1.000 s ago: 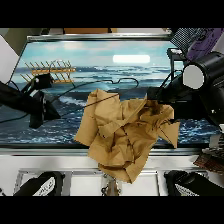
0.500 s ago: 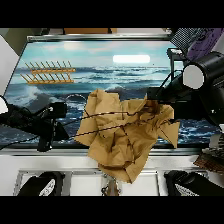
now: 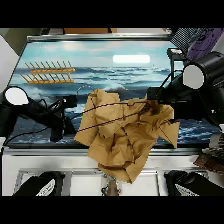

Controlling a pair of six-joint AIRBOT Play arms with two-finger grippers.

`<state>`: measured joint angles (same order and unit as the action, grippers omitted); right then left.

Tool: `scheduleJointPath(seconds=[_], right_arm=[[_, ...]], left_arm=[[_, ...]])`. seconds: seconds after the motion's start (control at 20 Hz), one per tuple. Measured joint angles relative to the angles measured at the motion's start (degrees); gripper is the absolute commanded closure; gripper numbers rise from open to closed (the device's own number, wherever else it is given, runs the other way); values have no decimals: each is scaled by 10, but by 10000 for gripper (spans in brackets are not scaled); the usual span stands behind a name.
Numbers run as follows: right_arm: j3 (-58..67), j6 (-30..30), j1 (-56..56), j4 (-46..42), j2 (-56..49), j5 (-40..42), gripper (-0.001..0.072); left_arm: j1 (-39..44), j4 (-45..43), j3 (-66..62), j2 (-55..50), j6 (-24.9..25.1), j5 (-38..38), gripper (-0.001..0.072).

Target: Fold the clothes and pants, and hang the long-sleeved shirts on hangers.

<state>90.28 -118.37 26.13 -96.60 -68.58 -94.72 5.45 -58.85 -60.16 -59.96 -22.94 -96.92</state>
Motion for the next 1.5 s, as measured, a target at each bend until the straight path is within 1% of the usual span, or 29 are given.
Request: scheduleJointPath(seconds=[0.2,0.35,0.65,0.95,1.1,1.35,1.5], right_arm=[[0,0,0,2,0,0,697],[0,22,0,9,0,0,697],[0,41,0,20,5,0,697],[5,50,0,23,24,-22,697],[6,58,5,23,33,-41,697],[9,59,22,23,37,-39,698],[31,63,33,23,29,-27,698]], left_arm=[[0,4,0,-28,-5,26,694],[9,4,0,-35,-11,36,694],[80,4,0,-39,-26,40,694],[106,4,0,-39,-63,119,694],[108,5,0,-39,-71,140,694],[110,5,0,-39,-73,159,694],[110,6,0,-39,-56,160,695]])
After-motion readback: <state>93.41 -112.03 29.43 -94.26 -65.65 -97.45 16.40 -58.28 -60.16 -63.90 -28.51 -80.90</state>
